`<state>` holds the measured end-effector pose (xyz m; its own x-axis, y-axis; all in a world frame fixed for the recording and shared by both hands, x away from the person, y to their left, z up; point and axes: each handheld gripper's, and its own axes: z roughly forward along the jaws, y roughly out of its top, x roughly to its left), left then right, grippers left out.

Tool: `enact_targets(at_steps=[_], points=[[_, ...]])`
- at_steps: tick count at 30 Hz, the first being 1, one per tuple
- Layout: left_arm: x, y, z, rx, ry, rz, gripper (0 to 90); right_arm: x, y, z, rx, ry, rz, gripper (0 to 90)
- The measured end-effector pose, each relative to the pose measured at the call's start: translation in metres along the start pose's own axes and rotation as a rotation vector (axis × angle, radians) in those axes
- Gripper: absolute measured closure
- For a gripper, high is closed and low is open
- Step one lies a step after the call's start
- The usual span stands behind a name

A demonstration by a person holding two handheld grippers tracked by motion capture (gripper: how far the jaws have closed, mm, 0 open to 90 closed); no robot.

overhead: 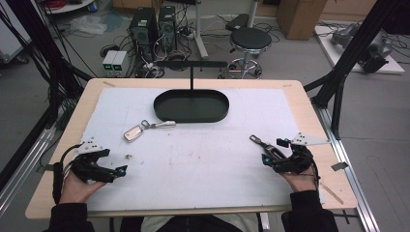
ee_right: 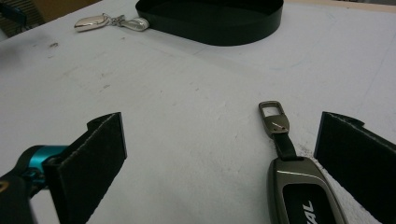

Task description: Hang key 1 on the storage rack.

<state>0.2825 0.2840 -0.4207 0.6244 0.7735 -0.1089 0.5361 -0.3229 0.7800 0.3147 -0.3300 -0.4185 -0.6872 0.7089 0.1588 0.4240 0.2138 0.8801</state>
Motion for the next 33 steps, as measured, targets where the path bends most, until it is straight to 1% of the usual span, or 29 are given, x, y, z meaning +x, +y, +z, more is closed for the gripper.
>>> enact_targets(at_steps=[2, 4, 7, 9, 12, 16, 20, 21, 22, 23, 24, 25, 29, 31, 33], points=[[-0.0001, 0.0001, -0.0002, -0.004, 0.001, 0.000, 2.1, 0.0006, -0.0001, 0.0002, 0.004, -0.001, 0.001, 1.5], [0.0000, 0.0001, -0.0003, -0.005, -0.002, -0.001, 2.1, 0.0006, -0.0002, 0.0009, 0.002, 0.001, -0.008, 1.5], [0.0004, 0.0001, 0.0003, -0.003, -0.001, 0.001, 2.1, 0.0017, -0.0003, 0.0010, 0.005, -0.001, -0.004, 1.5], [-0.0003, 0.0002, 0.0014, 0.002, -0.014, 0.002, 2.1, 0.0013, -0.0005, 0.0015, 0.010, 0.002, -0.008, 1.5], [-0.0015, 0.0004, 0.0011, -0.003, -0.014, 0.008, 2.1, 0.0008, -0.0012, 0.0023, 0.017, -0.006, -0.010, 1.5], [-0.0017, 0.0002, 0.0002, -0.008, -0.015, 0.008, 2.1, 0.0006, -0.0010, 0.0017, 0.011, -0.001, -0.011, 1.5], [-0.0016, 0.0003, 0.0007, -0.003, -0.014, 0.011, 2.1, 0.0008, -0.0013, 0.0020, 0.016, 0.000, -0.010, 1.5], [-0.0016, 0.0003, 0.0011, -0.003, -0.016, 0.008, 2.1, 0.0009, -0.0015, 0.0024, 0.014, -0.003, -0.013, 1.5], [-0.0012, 0.0004, 0.0014, -0.002, -0.020, 0.006, 2.1, 0.0007, -0.0020, 0.0034, 0.013, -0.026, -0.017, 1.5], [-0.0004, 0.0006, 0.0023, -0.001, -0.024, 0.005, 2.1, 0.0005, -0.0021, 0.0037, 0.016, -0.030, -0.016, 1.5], [-0.0004, 0.0006, 0.0023, -0.001, -0.024, 0.005, 2.1, 0.0006, -0.0024, 0.0040, 0.023, -0.029, -0.008, 1.5], [0.0006, 0.0009, 0.0032, 0.000, -0.026, 0.003, 2.1, -0.0003, -0.0026, 0.0046, 0.021, -0.028, -0.015, 1.5], [0.0006, 0.0012, 0.0041, 0.000, -0.027, 0.000, 2.1, 0.0010, -0.0026, 0.0050, 0.024, -0.026, -0.011, 1.5], [0.0013, 0.0014, 0.0045, 0.009, -0.028, 0.005, 2.1, 0.0005, -0.0027, 0.0055, 0.023, -0.028, -0.016, 1.5], [-0.0004, 0.0030, 0.0053, 0.004, -0.019, 0.001, 2.1, 0.0006, -0.0028, 0.0062, 0.030, -0.027, -0.014, 1.5]])
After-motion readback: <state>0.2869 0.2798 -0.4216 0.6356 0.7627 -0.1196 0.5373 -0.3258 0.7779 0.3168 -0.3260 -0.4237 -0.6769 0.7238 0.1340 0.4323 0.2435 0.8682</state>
